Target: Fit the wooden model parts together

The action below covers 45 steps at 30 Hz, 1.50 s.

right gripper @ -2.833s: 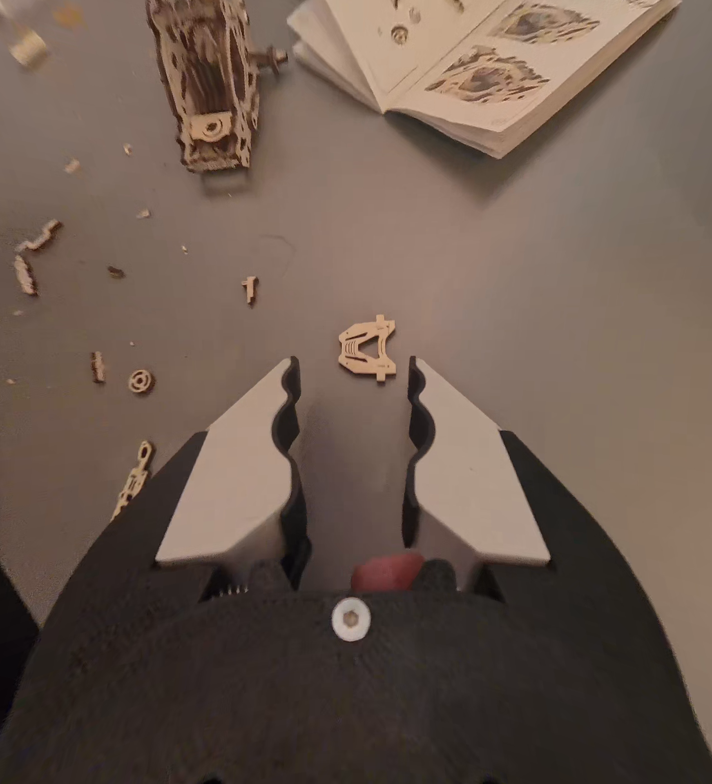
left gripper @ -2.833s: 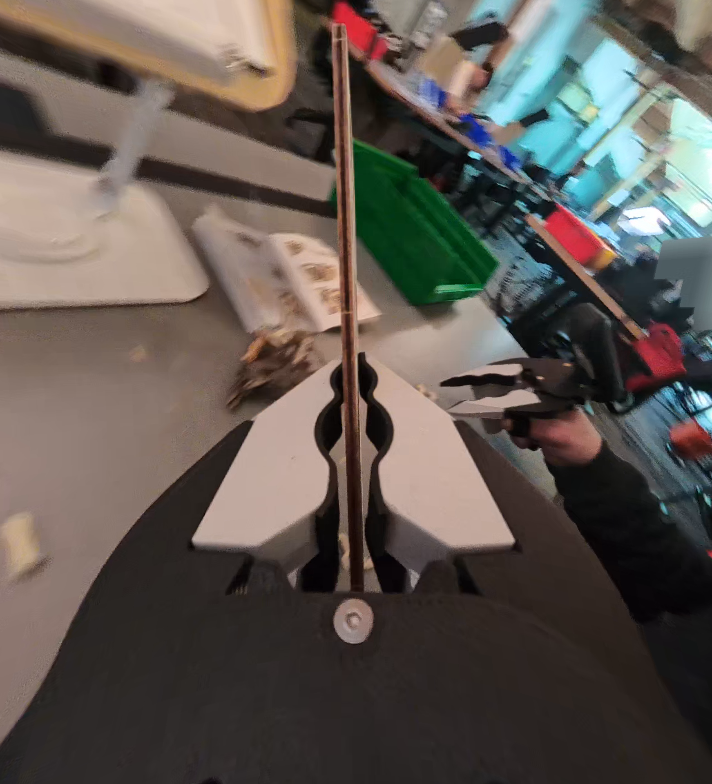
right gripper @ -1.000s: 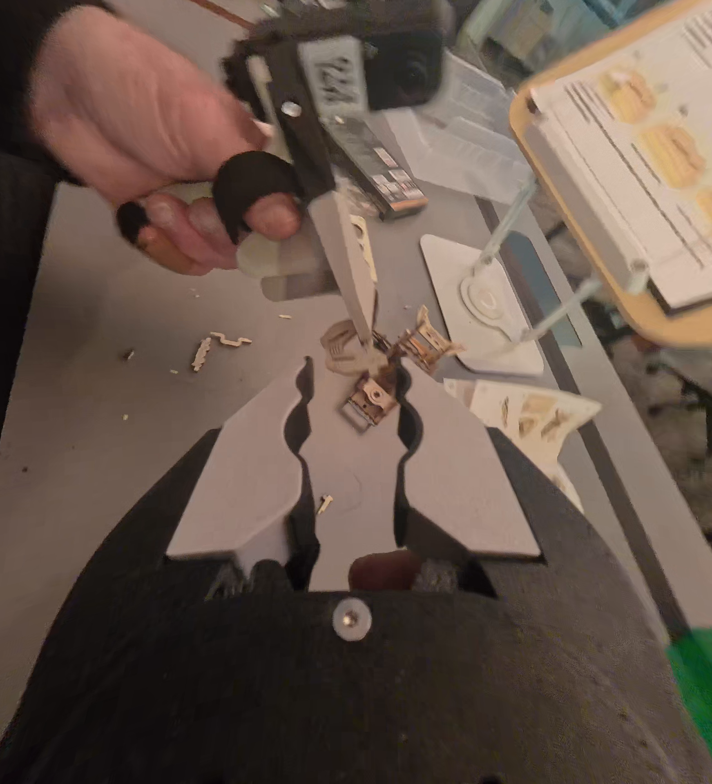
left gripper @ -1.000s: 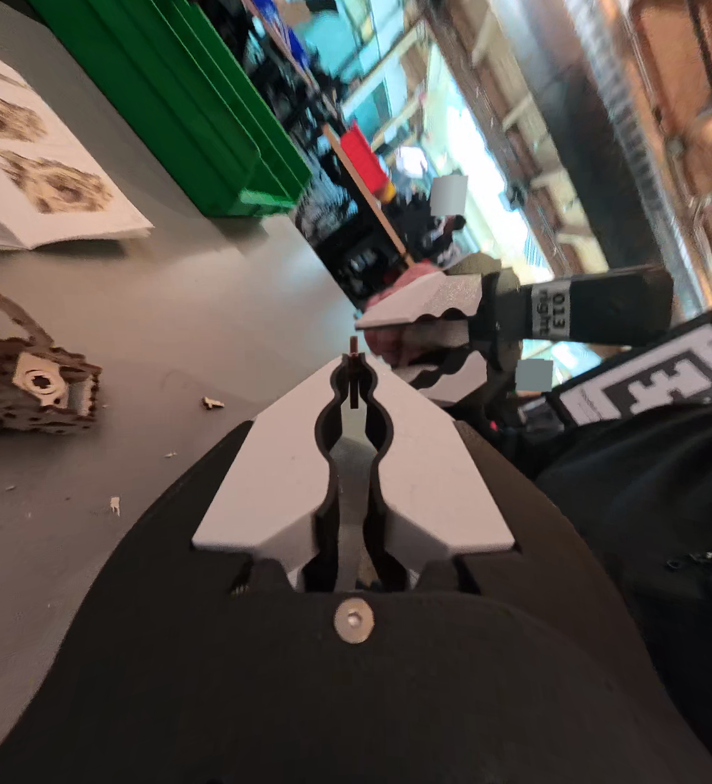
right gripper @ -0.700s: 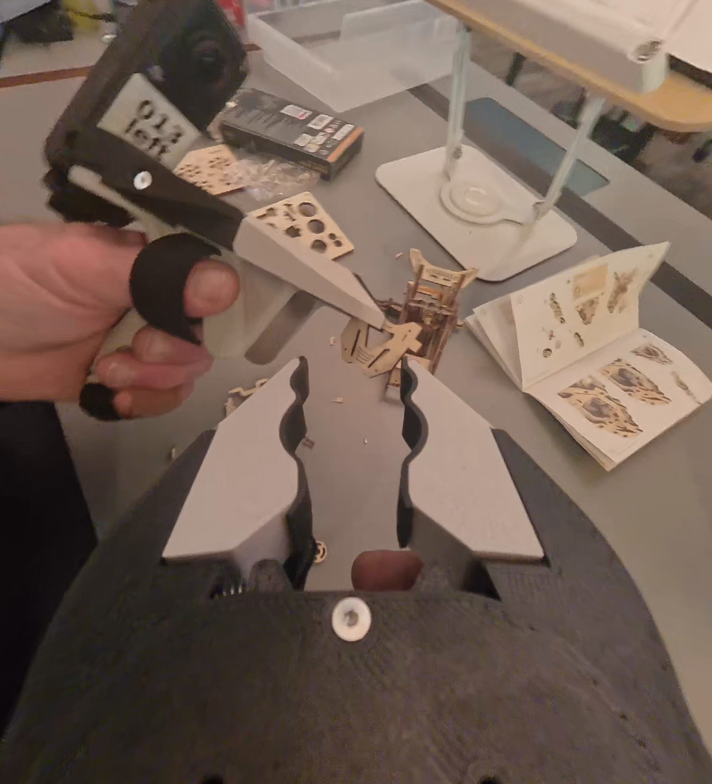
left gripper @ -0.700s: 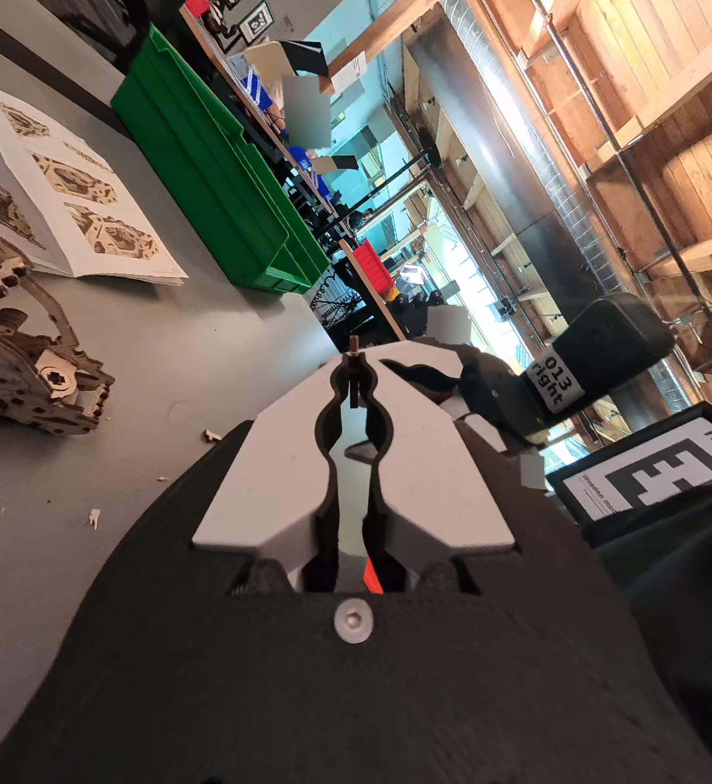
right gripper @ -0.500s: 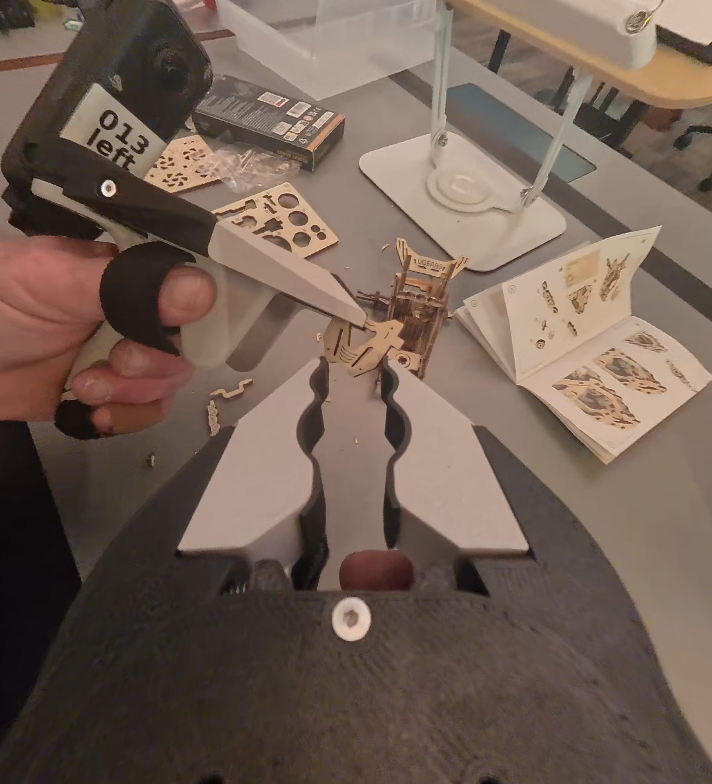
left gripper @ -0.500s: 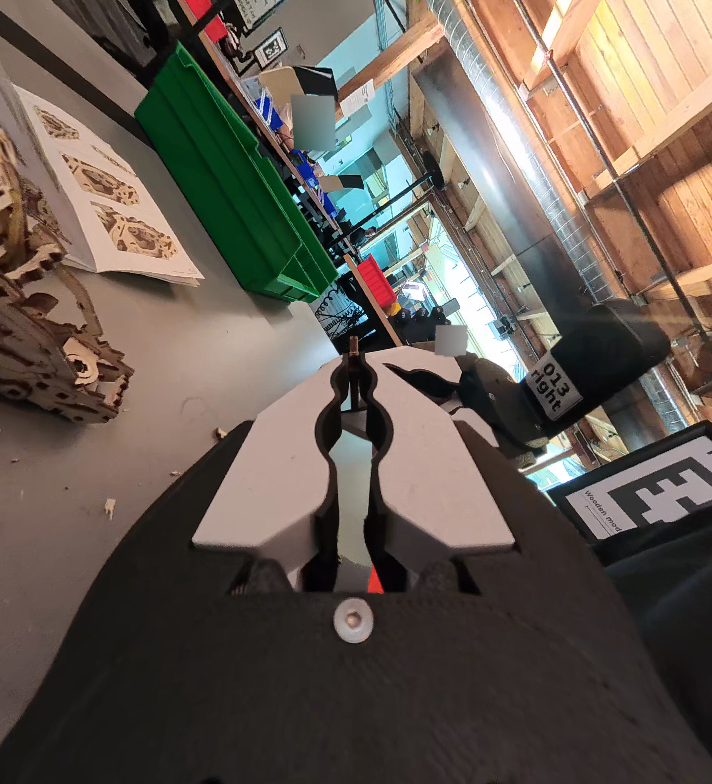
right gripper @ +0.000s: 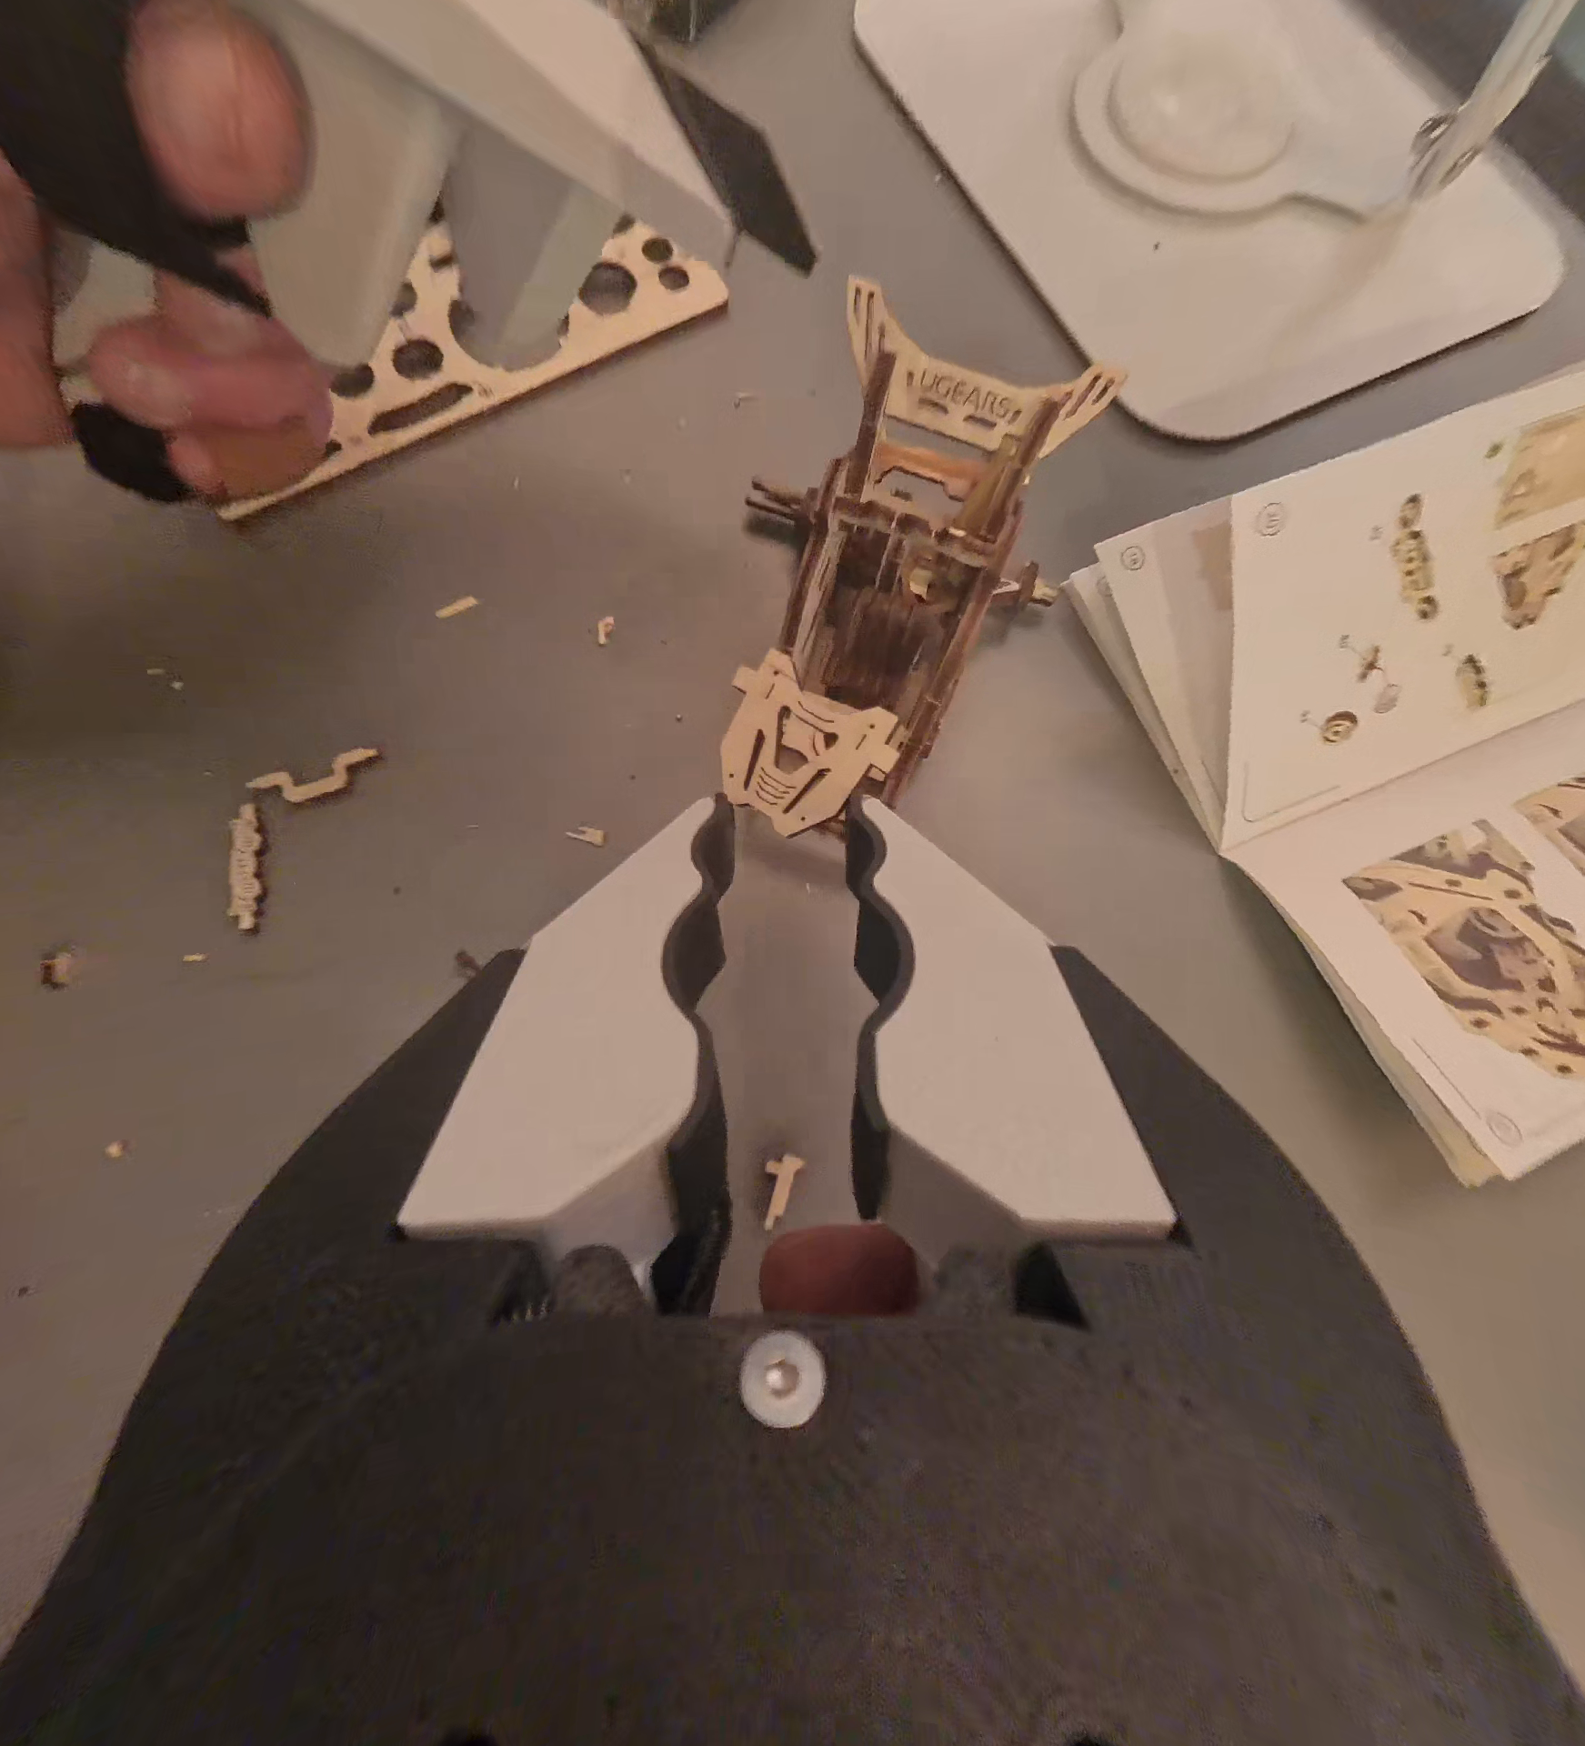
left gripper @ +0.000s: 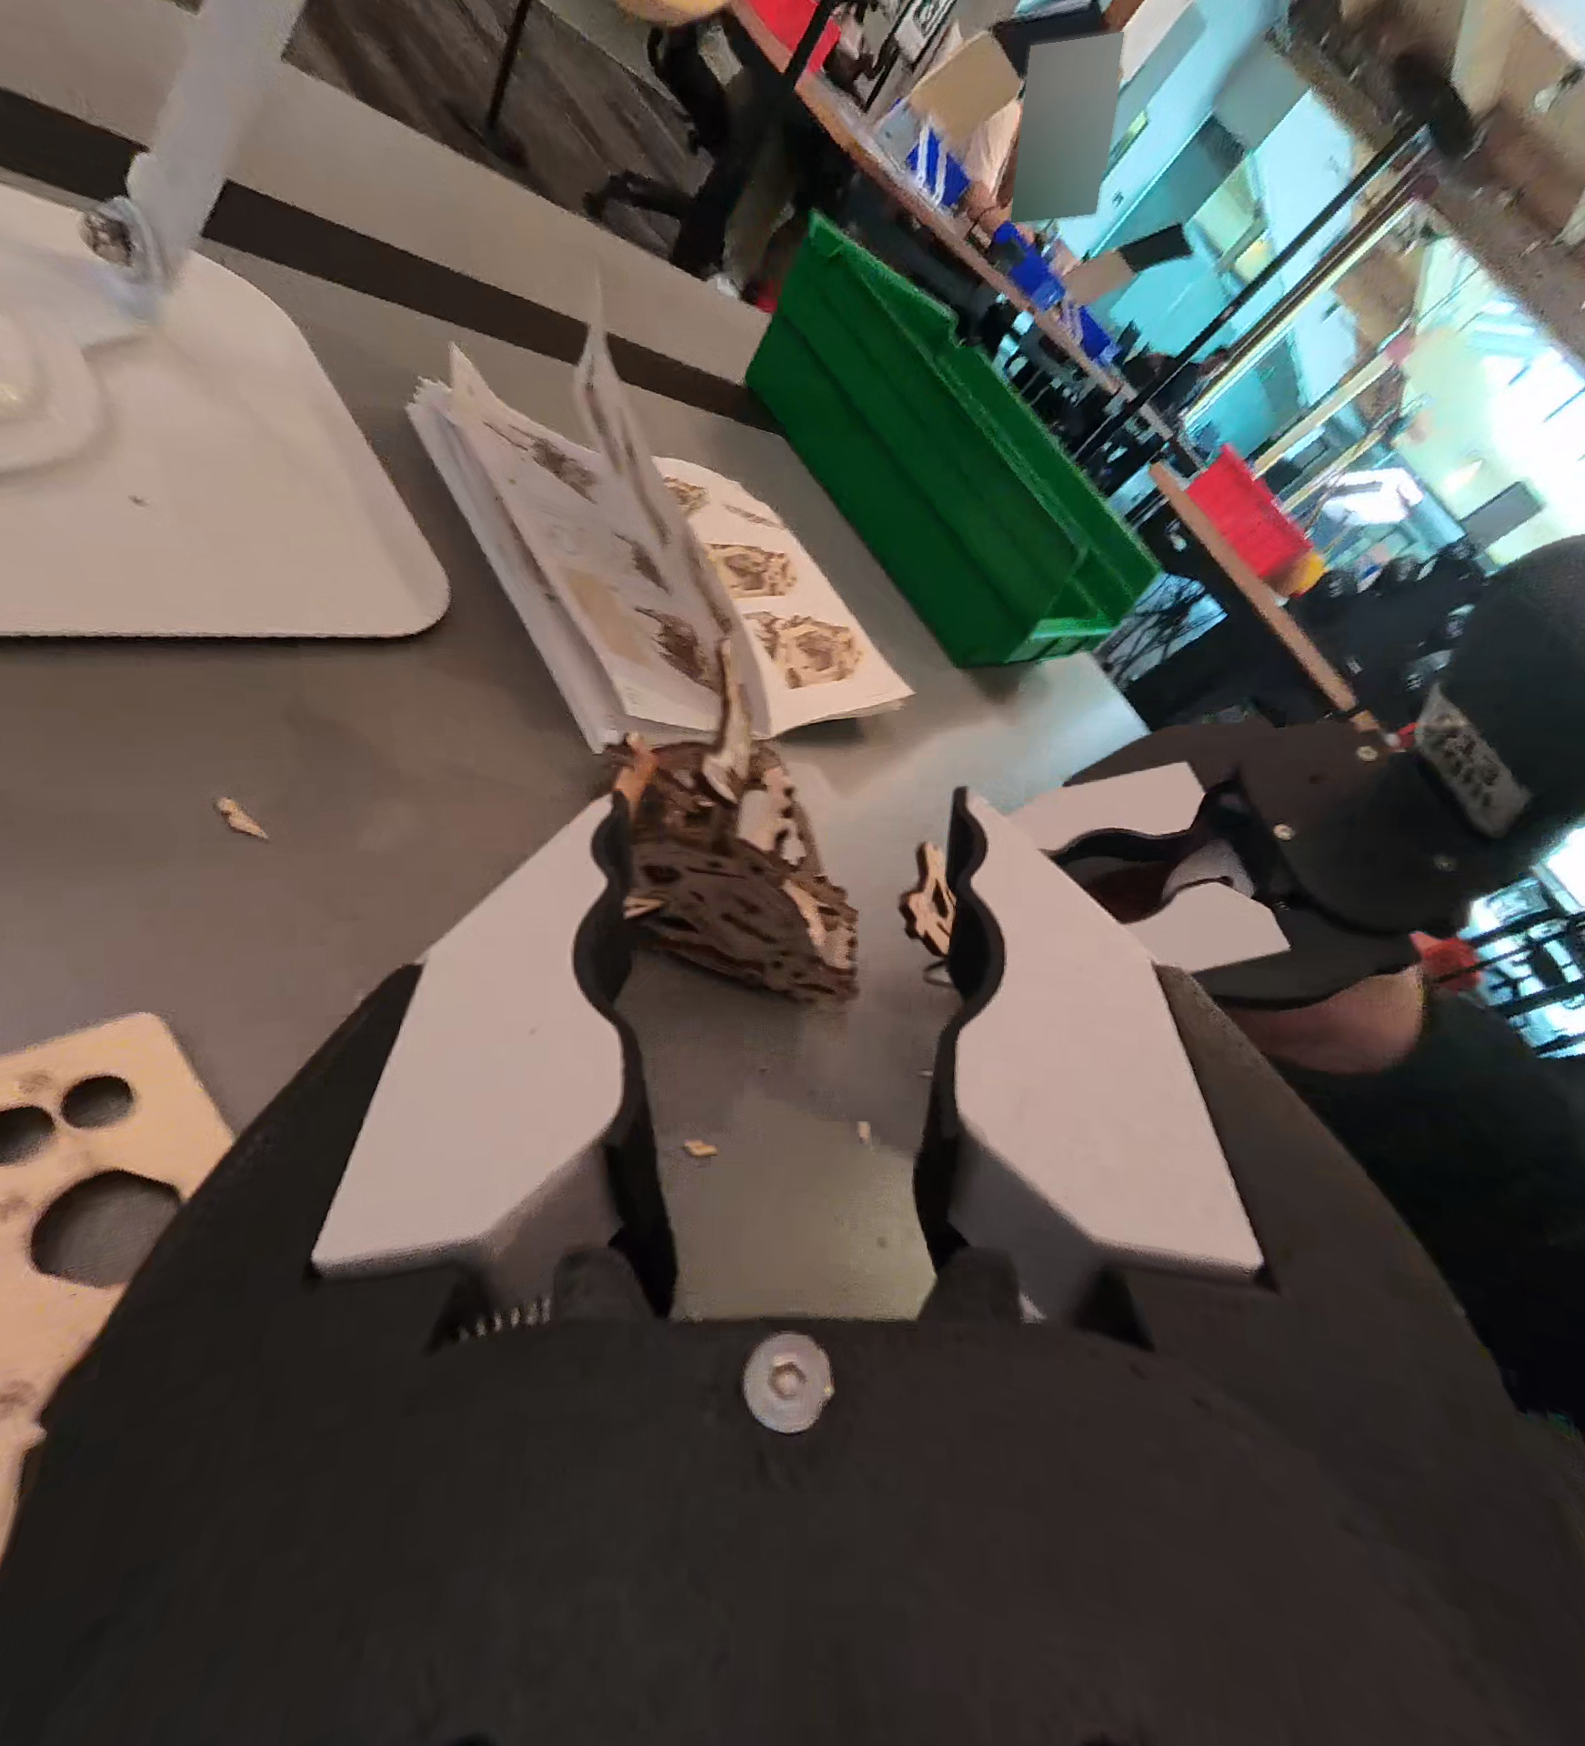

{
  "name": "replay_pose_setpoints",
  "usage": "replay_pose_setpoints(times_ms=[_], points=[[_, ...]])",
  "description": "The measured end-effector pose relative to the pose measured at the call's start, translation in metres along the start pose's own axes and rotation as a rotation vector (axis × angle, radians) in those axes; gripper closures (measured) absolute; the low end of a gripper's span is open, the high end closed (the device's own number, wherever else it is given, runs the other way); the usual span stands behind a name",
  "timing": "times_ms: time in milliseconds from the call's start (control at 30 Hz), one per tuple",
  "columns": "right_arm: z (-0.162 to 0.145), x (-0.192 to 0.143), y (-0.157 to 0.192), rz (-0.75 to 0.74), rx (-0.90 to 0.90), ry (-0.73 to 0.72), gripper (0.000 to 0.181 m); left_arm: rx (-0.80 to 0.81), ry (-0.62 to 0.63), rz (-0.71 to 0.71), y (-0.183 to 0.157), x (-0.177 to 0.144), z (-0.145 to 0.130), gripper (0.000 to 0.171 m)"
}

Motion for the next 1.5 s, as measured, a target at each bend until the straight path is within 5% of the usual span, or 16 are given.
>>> replay_pose_setpoints(times_ms=[167, 500, 1133, 1500], points=[[-0.003, 0.016, -0.008, 0.023, -0.041, 0.083, 0.16, 0.052, 0.084, 0.012, 0.012, 0.025, 0.002, 0.101], [0.004, 0.012, -0.015, 0.037, -0.088, 0.144, 0.16, 0.114, 0.2, 0.004, 0.011, 0.05, -0.006, 0.117], [0.011, 0.009, -0.037, 0.232, 0.152, 0.344, 0.159, 0.115, 0.195, -0.006, 0.009, 0.056, -0.006, 0.121], [0.016, -0.001, -0.036, 0.139, 0.177, 0.426, 0.139, 0.115, 0.193, -0.013, 0.009, 0.056, -0.007, 0.122]])
Point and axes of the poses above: each gripper's, where its closed fingertips meet, x out along the fingers, z out of its top, y = z × x across the jaws, the point moved 9 cm from there along -x, back along the fingers, and after that the axes turned 10 degrees about z, right-handed, at the moved point
